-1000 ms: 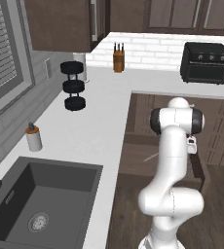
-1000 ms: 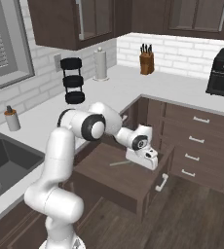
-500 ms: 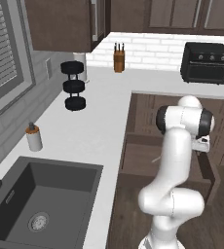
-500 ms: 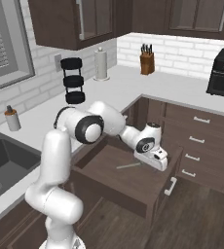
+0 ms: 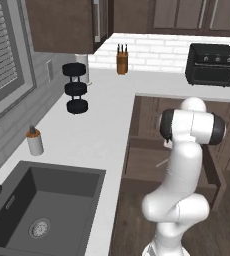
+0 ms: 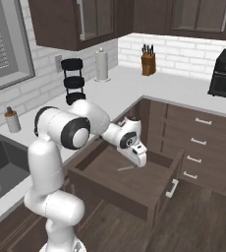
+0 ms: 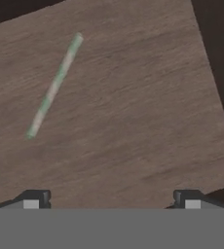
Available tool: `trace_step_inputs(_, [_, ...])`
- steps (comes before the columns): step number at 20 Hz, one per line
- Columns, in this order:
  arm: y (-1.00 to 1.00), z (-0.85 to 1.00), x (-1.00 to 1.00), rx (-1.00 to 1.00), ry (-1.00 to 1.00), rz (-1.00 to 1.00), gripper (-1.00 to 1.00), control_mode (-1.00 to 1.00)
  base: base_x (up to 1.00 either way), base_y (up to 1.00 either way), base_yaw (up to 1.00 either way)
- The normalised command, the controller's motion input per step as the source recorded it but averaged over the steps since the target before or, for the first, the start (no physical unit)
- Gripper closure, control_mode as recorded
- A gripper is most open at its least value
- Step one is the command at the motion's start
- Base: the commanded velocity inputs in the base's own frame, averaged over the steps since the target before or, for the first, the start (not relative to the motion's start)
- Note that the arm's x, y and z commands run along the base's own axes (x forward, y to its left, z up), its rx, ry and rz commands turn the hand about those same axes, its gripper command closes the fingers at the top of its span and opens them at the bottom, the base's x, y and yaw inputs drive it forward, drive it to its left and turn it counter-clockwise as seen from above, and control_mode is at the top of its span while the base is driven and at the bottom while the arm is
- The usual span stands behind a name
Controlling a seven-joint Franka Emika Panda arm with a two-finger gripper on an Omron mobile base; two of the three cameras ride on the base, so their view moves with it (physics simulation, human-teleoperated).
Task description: Take a straw from the drawer in front and place it inside the glass cup on the dining counter.
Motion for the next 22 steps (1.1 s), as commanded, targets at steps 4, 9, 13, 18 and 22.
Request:
trace_step_inputs(4, [0.24,0.02,0.32,0.0,0.0,-0.2,-1.0,-1.0,0.0,0.0,0.0])
trace_step_inputs(9, [-0.13,-0.09,0.41,0.0,0.0,-0.24,-1.0,-1.0,0.0,0.0,0.0])
trace_step_inputs(13, [-0.3,-0.26,0.42,-0.01,0.0,-0.19,-1.0,-1.0,0.0,0.0,0.0])
trace_step_inputs(18, [-0.38,-0.38,0.36,-0.03,0.0,-0.1,-1.0,-1.0,0.0,0.0,0.0])
trace_step_inputs(22, [-0.36,-0.4,0.3,-0.02,0.0,0.0,-1.0,-1.0,0.0,0.0,0.0])
